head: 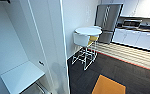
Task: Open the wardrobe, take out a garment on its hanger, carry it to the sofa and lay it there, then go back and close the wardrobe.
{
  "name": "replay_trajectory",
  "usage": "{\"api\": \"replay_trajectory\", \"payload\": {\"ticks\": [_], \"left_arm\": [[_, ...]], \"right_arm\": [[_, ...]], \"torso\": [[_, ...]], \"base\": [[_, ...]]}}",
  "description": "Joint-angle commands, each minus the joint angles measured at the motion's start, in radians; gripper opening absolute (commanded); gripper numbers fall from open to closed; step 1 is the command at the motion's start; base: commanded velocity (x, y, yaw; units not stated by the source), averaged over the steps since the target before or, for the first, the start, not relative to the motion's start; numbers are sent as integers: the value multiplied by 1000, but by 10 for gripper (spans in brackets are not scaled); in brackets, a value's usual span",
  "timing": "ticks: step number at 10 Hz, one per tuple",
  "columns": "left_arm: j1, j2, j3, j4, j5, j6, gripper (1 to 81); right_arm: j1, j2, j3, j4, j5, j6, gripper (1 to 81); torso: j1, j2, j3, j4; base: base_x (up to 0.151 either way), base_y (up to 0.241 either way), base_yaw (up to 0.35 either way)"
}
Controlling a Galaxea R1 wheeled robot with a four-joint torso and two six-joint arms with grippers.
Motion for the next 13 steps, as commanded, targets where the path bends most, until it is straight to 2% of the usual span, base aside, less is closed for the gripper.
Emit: {"api": "replay_trajectory", "payload": {"ticks": [1,13], "left_arm": [[-33,6,4,10,36,4,811],[-33,17,4,12,54,4,811]], "right_arm": [[27,3,1,1,-63,5,811],[16,3,6,1,-63,5,811]], "torso": [[0,0,0,0],[0,0,0,0]], "base": [[0,0,328],[0,0,315]]}}
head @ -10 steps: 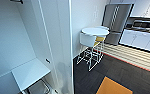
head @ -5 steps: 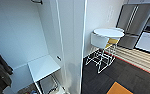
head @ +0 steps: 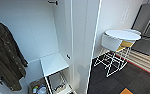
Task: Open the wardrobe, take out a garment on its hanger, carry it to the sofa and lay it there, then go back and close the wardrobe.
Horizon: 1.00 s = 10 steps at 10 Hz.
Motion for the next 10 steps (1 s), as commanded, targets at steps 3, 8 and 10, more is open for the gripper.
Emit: {"api": "replay_trajectory", "payload": {"ticks": [3,8,10], "left_arm": [[-34,10,4,11,36,4,811],[-32,11,4,11,36,4,811],[-32,14,4,11,36,4,811]], "right_arm": [[25,5,7,1,-58,1,811],[28,7,7,-1,-58,1,811],[28,5,7,-1,-56,1,811]], "torso": [[0,0,0,0],[0,0,0,0],[0,0,0,0]], "base": [[0,0,294],[0,0,293],[0,0,286]]}}
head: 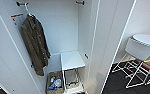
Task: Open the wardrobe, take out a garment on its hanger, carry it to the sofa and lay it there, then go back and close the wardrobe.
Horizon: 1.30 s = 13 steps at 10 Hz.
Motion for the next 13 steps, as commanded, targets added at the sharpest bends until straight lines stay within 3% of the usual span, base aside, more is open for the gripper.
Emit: {"api": "replay_trajectory", "payload": {"ticks": [1,8,13], "left_arm": [[-28,10,4,11,34,4,811],[-28,13,4,11,34,4,811],[-28,13,4,8,34,-1,811]], "right_arm": [[27,1,5,0,-53,1,811],[27,3,5,-1,-52,-2,811],[27,0,5,-1,-51,-3,811]], "torso": [[0,0,0,0],[0,0,0,0],[0,0,0,0]], "base": [[0,0,279],[0,0,231],[0,0,110]]}}
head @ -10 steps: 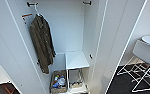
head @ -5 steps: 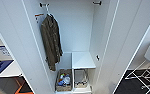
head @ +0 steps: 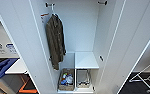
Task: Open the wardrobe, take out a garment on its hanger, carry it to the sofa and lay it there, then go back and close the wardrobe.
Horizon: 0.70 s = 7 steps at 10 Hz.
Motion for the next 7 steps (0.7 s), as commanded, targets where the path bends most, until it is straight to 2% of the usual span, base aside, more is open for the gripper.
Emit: {"api": "replay_trajectory", "payload": {"ticks": [1,7], "left_arm": [[-35,5,4,6,35,-5,811],[-23,5,4,6,35,-3,811]], "right_arm": [[22,1,4,0,-60,0,811],[24,1,4,0,-58,0,811]], "torso": [[0,0,0,0],[0,0,0,0]], "base": [[0,0,0],[0,0,0]]}}
